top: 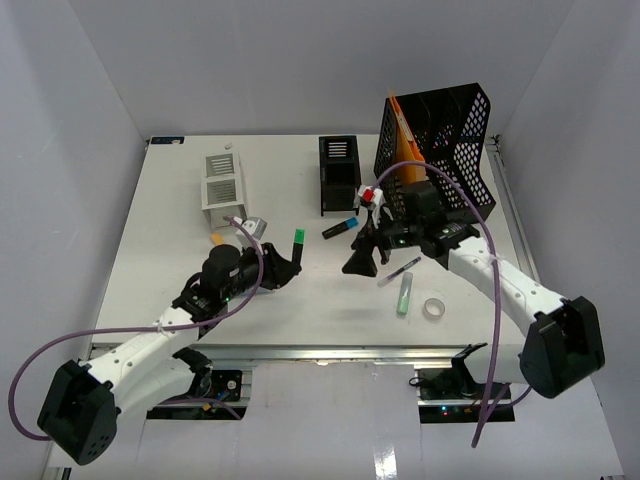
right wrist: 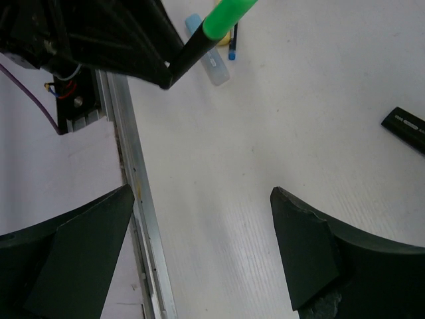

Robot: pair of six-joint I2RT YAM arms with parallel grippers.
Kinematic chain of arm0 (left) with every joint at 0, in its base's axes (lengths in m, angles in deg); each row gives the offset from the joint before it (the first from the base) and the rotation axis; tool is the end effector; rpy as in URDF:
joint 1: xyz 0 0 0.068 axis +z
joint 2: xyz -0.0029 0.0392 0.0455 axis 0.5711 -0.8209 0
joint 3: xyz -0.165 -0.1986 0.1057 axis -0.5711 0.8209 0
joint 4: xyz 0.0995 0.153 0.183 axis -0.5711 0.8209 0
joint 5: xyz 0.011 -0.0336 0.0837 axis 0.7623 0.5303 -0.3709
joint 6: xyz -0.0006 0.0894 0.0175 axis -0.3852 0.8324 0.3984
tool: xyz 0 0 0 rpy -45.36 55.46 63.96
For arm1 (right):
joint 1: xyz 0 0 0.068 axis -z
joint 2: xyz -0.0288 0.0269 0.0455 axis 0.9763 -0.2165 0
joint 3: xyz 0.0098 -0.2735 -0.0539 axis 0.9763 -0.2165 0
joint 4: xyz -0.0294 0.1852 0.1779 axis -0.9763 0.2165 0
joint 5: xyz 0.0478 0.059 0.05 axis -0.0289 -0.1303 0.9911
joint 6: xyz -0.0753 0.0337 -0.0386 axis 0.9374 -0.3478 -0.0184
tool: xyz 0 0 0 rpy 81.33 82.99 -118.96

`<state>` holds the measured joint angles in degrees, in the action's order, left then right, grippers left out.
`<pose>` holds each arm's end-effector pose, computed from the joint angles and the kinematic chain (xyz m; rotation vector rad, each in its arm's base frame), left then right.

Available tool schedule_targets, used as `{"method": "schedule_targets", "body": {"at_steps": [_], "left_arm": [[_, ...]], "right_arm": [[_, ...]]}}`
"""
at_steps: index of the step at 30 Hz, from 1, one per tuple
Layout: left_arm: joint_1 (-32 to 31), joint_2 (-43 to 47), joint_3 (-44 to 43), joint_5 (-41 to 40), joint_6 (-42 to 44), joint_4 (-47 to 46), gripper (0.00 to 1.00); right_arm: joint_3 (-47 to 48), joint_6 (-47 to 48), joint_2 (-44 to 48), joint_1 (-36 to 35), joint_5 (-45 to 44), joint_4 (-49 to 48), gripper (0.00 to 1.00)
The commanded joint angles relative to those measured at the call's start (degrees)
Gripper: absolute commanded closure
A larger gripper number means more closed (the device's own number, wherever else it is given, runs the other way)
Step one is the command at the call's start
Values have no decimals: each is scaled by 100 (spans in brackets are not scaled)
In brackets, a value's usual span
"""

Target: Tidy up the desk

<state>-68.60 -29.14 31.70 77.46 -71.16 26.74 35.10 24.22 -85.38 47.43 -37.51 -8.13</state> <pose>0.1903 -0.1492 0.2177 0.2081 2.0132 -0.9589 0.2329 0.2010 0.2779 -1.1433 1.8260 1.0455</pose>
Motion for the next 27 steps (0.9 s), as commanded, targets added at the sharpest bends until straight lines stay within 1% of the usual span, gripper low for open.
{"method": "schedule_targets", "body": {"at_steps": [1,5,8,15,18,22,27], "left_arm": [[-47,499,272,-44,-151,-307,99],[-53,530,270,-15,-56,-359,99],[-59,489,259,-5,14,-477,99],[-68,197,154,101,96,-810,99],[-77,17,51,124,135,-885,99],[-87,-250,-124,140,212,-895,99],[-104,-636,-271,211,254,-1073,99]], "right_arm": [[835,-884,-541,-310,-179,-51,9],[1212,-1668,-839,-359,-520,-100,6],[1439,-2092,-991,-359,-932,-89,3],[2219,-2776,-1531,-359,-731,-200,2],[2538,-2950,-1775,-359,-740,-252,2],[2636,-3181,-1960,-391,-807,-392,5],[2553,-3109,-2170,-554,-1319,-360,10]]}}
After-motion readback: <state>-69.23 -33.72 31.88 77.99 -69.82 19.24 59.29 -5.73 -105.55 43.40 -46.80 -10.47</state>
